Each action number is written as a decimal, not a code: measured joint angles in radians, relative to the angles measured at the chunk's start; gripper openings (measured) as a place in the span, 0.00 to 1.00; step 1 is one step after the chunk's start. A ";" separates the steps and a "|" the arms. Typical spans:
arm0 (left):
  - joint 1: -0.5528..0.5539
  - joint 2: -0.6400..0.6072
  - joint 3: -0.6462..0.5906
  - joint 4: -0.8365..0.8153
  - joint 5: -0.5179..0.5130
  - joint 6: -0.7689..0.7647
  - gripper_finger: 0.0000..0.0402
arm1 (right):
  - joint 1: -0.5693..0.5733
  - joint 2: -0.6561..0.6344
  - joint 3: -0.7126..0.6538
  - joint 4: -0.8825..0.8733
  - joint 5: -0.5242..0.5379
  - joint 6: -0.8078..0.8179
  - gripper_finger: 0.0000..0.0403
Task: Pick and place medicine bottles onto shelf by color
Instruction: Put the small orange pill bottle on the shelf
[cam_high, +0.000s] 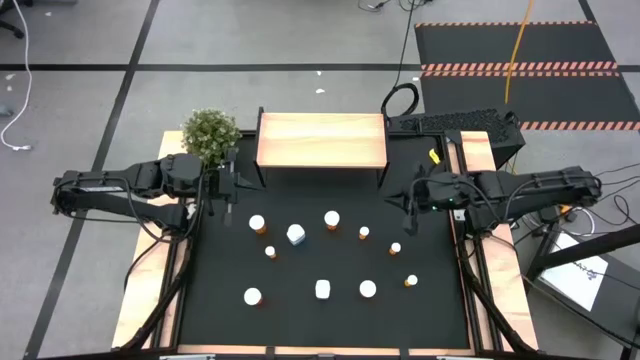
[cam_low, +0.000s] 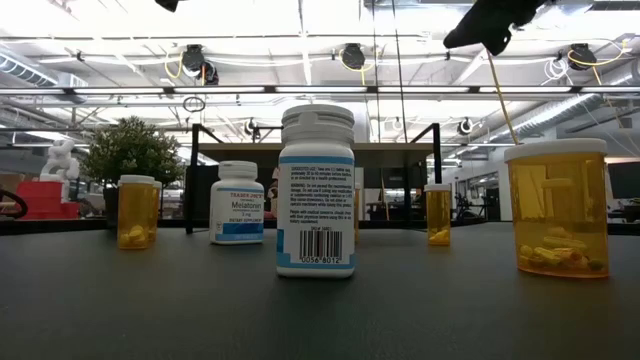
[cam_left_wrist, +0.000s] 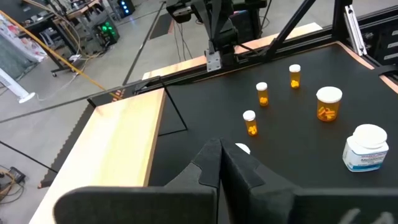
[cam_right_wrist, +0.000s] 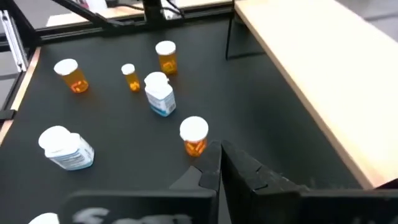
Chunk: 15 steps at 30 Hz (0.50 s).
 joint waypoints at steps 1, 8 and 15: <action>0.000 0.000 0.000 0.000 0.000 0.000 0.01 | 0.000 0.014 0.015 -0.019 0.000 0.015 0.02; 0.000 0.000 0.000 0.000 0.000 0.004 0.06 | 0.030 0.138 0.157 -0.207 0.000 0.114 0.02; 0.000 0.000 0.000 -0.001 0.000 0.003 0.08 | 0.101 0.255 0.228 -0.273 -0.003 0.196 0.02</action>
